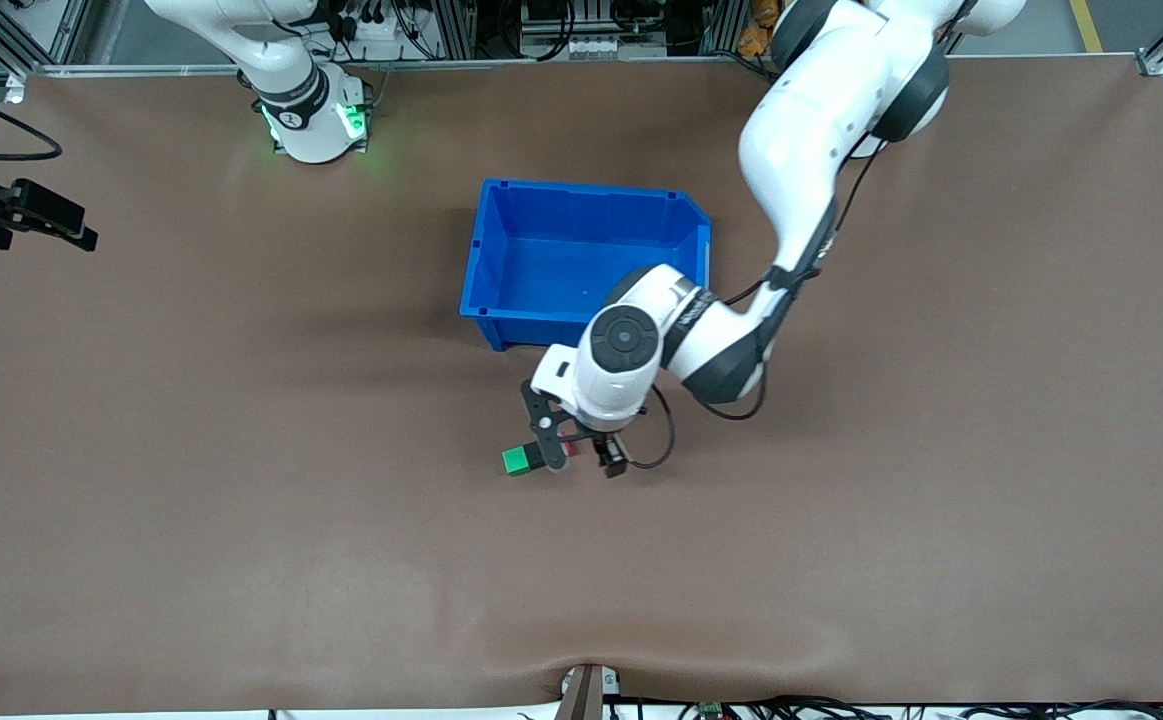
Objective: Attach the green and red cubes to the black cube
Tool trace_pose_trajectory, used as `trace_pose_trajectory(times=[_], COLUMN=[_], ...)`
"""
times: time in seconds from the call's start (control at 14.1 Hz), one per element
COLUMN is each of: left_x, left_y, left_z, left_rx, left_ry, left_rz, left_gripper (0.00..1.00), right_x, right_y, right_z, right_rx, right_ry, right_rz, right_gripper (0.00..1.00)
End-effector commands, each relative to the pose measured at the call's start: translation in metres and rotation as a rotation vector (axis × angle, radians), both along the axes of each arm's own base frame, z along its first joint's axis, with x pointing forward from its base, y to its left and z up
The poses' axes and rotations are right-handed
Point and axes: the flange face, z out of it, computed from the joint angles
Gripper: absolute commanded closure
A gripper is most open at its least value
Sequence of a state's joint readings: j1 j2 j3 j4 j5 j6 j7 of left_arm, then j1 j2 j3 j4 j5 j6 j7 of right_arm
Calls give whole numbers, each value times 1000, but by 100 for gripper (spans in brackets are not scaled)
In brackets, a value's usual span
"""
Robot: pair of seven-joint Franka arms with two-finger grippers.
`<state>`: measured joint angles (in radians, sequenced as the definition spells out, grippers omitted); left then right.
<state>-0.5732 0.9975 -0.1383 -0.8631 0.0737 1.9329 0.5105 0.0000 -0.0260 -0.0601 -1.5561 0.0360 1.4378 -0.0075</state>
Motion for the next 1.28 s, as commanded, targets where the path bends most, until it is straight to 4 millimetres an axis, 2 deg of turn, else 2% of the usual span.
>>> trace_pose_trajectory(times=[0.0,0.14,0.28,0.5,0.57,0.71,0.78,0.92,1.07,1.21], left_x=[19,32,36,30,23,13,11,8,8,1], left_y=[67,117,160,214,222,239,247,276,320,344], left_z=[74,120,161,210,226,247,254,275,293,302], left_rx=[33,58,78,112,124,171,201,243,248,265], left_ry=[60,70,79,92,85,79,54,12,18,65], left_rz=[71,170,392,695,777,1003,1047,1078,1144,1181], left_gripper=[0,0,0,0,0,0,0,0,0,0], right_x=[-4,-3,-4,-4,-3,-2,-1,-1,-1,-1], right_y=[-4,-4,-5,-10,-10,-10,-11,-12,-11,-11], right_z=[2,4,4,9,10,14,14,14,11,10], right_rx=[-5,-5,-5,-10,-14,-18,-17,-18,-16,-16], right_ry=[5,0,3,-10,-16,-33,-40,-40,-31,-25], right_rz=[-7,-7,-12,-20,-19,-21,-22,-24,-24,-23], right_gripper=[0,0,0,0,0,0,0,0,0,0])
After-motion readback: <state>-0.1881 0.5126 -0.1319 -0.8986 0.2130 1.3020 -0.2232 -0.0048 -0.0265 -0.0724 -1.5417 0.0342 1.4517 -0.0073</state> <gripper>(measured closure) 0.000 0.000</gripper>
